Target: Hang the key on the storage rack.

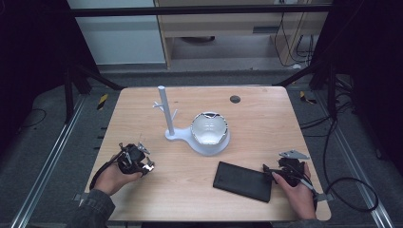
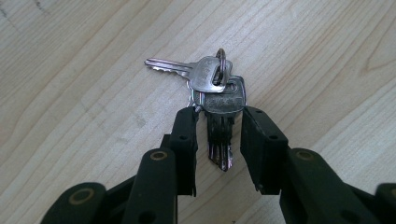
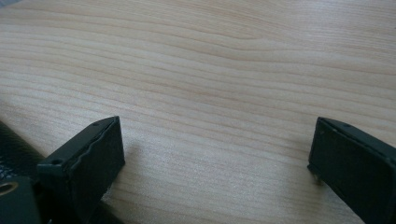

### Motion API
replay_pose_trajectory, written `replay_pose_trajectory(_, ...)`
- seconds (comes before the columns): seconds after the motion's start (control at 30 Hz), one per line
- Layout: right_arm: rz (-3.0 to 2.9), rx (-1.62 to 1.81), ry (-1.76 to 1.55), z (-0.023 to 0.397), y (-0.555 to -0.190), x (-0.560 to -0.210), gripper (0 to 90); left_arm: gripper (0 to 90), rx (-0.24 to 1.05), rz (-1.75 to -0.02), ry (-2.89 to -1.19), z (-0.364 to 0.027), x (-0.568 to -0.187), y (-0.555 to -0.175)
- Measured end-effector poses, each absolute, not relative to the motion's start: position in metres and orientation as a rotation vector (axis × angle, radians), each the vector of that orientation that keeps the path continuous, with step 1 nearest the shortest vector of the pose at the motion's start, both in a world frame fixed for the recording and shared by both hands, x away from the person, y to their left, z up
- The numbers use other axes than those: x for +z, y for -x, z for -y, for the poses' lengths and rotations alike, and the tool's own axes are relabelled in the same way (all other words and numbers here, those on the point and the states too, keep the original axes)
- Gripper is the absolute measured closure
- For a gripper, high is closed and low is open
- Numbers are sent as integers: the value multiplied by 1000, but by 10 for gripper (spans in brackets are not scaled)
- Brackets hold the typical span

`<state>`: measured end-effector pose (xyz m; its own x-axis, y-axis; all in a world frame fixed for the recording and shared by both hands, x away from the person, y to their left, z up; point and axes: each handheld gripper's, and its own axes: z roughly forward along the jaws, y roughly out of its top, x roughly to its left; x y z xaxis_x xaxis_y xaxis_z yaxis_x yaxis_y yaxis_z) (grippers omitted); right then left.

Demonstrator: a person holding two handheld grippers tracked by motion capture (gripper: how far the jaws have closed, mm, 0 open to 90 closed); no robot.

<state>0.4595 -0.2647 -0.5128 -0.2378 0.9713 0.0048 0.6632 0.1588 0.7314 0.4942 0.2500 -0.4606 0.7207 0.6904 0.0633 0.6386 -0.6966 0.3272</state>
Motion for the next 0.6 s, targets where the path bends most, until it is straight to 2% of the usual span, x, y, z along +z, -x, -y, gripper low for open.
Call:
replay_pose_trajectory(0.1, -1974, 860, -1540, 264, -460, -513, 36, 639, 257, -1063, -2642, -251, -464, -497)
replay_pose_trajectory(0.17, -1973, 863, -1542, 264, -460, -513, 36, 658, 244, -1069, -2635, -251, -465, -497)
replay_pose_trajectory(0.3, -1981, 864, -1535, 262, -460, -513, 36, 808, 236, -1058, -2624, -251, -467, -498)
replay_pose_trajectory(0.5, -1981, 864, -1535, 262, -460, -513, 36, 816, 259, -1044, -2635, -247, -462, -496)
replay_pose_trajectory(0.53, -1981, 864, -1536, 262, -460, -513, 36, 884, 250, -1032, -2617, -247, -459, -495)
replay_pose_trajectory(0.6, -1980, 868, -1538, 261, -460, -513, 36, 900, 280, -1018, -2633, -246, -453, -494)
